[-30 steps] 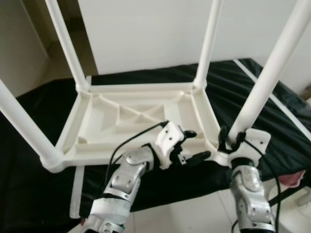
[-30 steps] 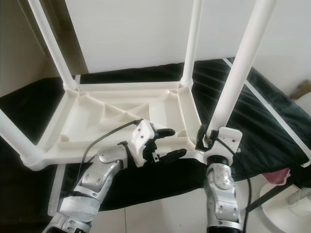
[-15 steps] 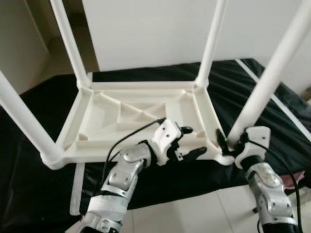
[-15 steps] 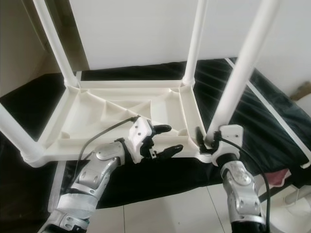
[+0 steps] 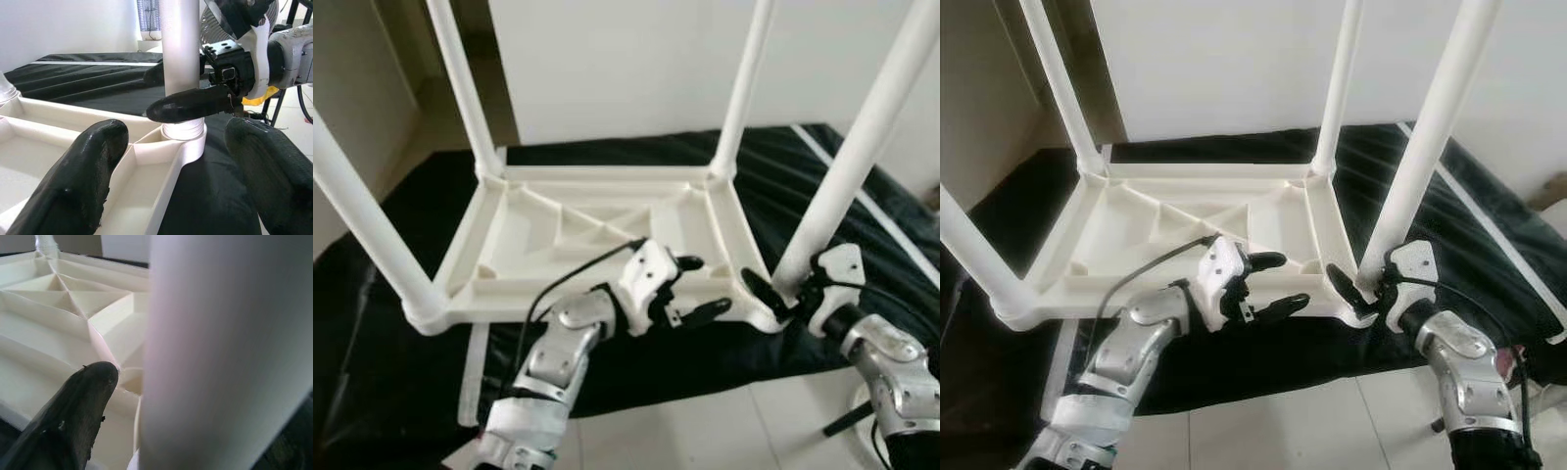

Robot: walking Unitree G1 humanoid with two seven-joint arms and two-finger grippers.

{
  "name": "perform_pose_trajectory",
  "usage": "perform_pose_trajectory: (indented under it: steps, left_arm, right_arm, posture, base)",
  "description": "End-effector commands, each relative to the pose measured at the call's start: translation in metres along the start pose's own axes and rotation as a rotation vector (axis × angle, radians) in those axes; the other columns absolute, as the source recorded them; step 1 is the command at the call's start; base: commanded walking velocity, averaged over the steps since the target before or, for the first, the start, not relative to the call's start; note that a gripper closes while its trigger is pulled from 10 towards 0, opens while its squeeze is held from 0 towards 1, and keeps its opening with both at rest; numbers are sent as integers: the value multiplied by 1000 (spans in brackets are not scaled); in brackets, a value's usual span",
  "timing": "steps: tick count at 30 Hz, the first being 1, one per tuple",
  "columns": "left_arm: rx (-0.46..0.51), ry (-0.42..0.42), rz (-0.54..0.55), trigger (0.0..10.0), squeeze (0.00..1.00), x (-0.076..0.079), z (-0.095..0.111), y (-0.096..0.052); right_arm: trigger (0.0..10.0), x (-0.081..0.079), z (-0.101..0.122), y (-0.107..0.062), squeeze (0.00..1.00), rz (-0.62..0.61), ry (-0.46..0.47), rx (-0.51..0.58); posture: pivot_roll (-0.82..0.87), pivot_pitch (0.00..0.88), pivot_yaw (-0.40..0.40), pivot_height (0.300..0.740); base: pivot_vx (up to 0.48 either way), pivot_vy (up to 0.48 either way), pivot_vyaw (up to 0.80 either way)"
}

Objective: Building children table

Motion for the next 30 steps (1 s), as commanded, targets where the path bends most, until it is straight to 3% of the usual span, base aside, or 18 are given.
perform_pose_trajectory:
  steps: [1,2,3,4,14,15,16,21,23,28,30]
  left_arm:
    - [-17,-9,98,10000,0,-7,-2,-2]
    - [-17,-9,98,10000,0,-7,-2,-2]
    - [-17,-8,100,10000,0,-8,-2,-2]
    - [-19,-11,101,10000,0,-7,-2,-1]
    - [0,-43,58,10000,0,1,0,4]
    - [-3,-37,49,10000,0,1,0,5]
    - [-10,-28,46,10000,0,0,-1,5]
    - [-12,-32,49,10000,0,-2,-2,4]
    - [-15,-37,43,10000,0,2,-4,3]
    - [-11,-67,51,10000,0,3,-4,4]
    - [-17,-55,37,10000,0,3,-5,2]
  right_arm:
    - [4157,2,-2,0,0,16,4,-8]
    - [4157,2,-2,0,0,16,4,-8]
    - [2863,3,-2,0,0,20,4,-10]
    - [0,3,-4,-1,0,28,4,-12]
    - [0,1,-5,-7,0,29,23,-3]
    - [2549,1,-4,-7,0,15,29,3]
    - [10000,1,-3,-7,0,-1,33,12]
    - [10000,2,-2,-7,0,-85,40,34]
    - [10000,5,-5,-6,0,-234,45,61]
    - [10000,-3,-8,-4,0,-370,77,86]
    - [10000,-10,-11,-2,0,-497,170,110]
  posture:
    - [31,0,-2,740]
    - [31,0,-2,740]
    - [27,0,1,740]
    - [23,0,3,740]
    - [-12,0,24,740]
    - [-17,0,27,740]
    - [-21,0,32,740]
    - [-32,0,36,740]
    - [-40,0,38,740]
    - [-43,0,46,740]
    - [-35,0,40,740]
  base:
    - [0,0,0]
    - [0,0,0]
    - [0,0,0]
    - [0,0,0]
    - [0,0,0]
    - [0,0,0]
    - [0,0,0]
    - [0,0,0]
    - [0,0,0]
    - [0,0,0]
    - [0,0,0]
Point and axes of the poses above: a point about 5 cm out from each wrist's last joint towards the gripper, its own y axis pointing out of the wrist towards the gripper, its own z axis along the axis of the wrist's last joint, x = y × z, the point moved 2 cm from there along y, pointing out of the wrist towards the gripper, and after that the axes turned 8 degrees about y, right-handed, at the moved point
